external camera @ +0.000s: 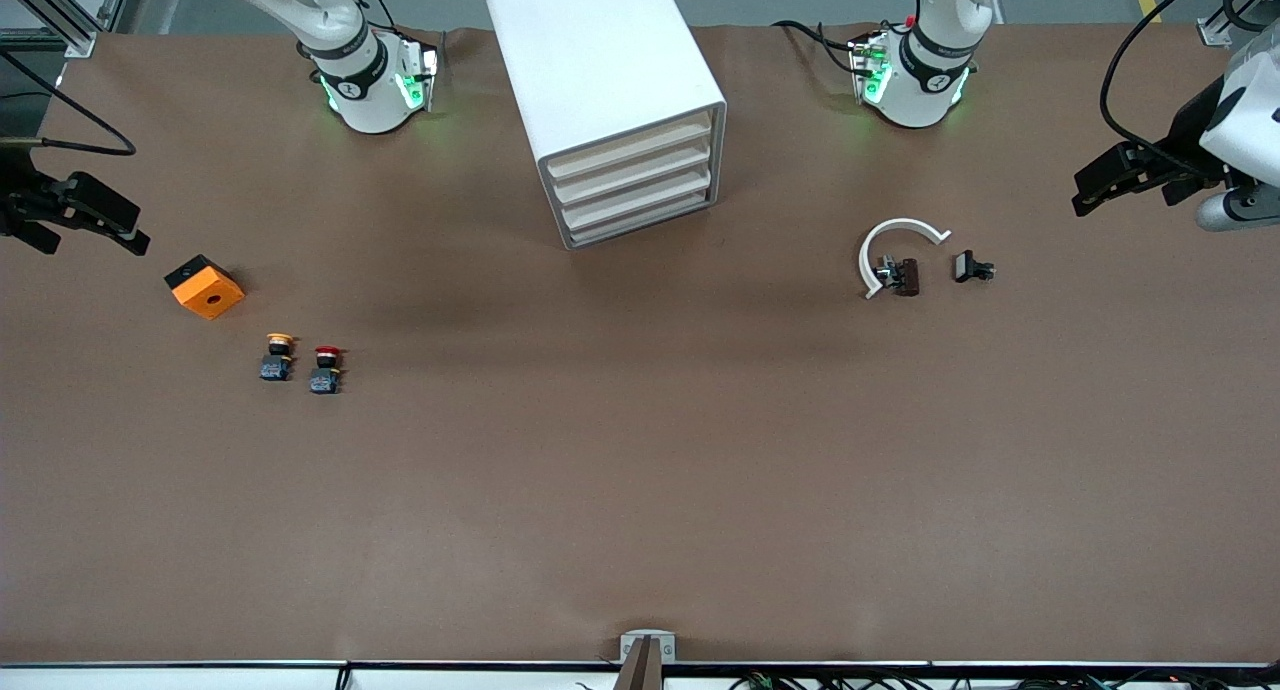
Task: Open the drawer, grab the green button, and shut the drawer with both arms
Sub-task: 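Move the left gripper toward the front of the white drawer cabinet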
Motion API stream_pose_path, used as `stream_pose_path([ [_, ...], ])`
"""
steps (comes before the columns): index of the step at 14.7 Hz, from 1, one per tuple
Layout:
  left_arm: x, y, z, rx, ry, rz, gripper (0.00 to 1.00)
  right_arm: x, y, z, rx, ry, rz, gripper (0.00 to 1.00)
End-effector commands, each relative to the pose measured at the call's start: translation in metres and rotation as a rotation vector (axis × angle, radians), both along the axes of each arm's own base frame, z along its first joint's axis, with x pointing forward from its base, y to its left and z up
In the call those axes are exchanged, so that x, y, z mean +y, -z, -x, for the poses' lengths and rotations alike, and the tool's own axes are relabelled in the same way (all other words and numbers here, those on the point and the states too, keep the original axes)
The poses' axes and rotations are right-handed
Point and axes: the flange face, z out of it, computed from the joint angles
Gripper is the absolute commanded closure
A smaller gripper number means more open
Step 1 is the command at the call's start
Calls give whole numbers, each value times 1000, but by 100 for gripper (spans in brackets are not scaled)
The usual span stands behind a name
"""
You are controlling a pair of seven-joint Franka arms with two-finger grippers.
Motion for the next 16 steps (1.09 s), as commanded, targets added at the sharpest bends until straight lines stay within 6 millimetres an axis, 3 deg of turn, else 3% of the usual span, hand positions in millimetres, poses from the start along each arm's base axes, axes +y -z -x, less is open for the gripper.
stream_pose_path([
  [1,1,-5,-1,6,23,-4,0,0,-3,0,-3,-1,18,0],
  [3,1,-5,-2,3,23,-7,0,0,-3,0,-3,-1,18,0],
  [8,-7,24,-32,49,16,-3,0,0,-2,1,-2,-1,20,0],
  [13,-18,92,-67,142,-143,103,0,-1,-1,2,10,-5,47,0],
  [16,-43,133,-83,187,-292,77,0,-1,-1,2,13,-5,47,0],
])
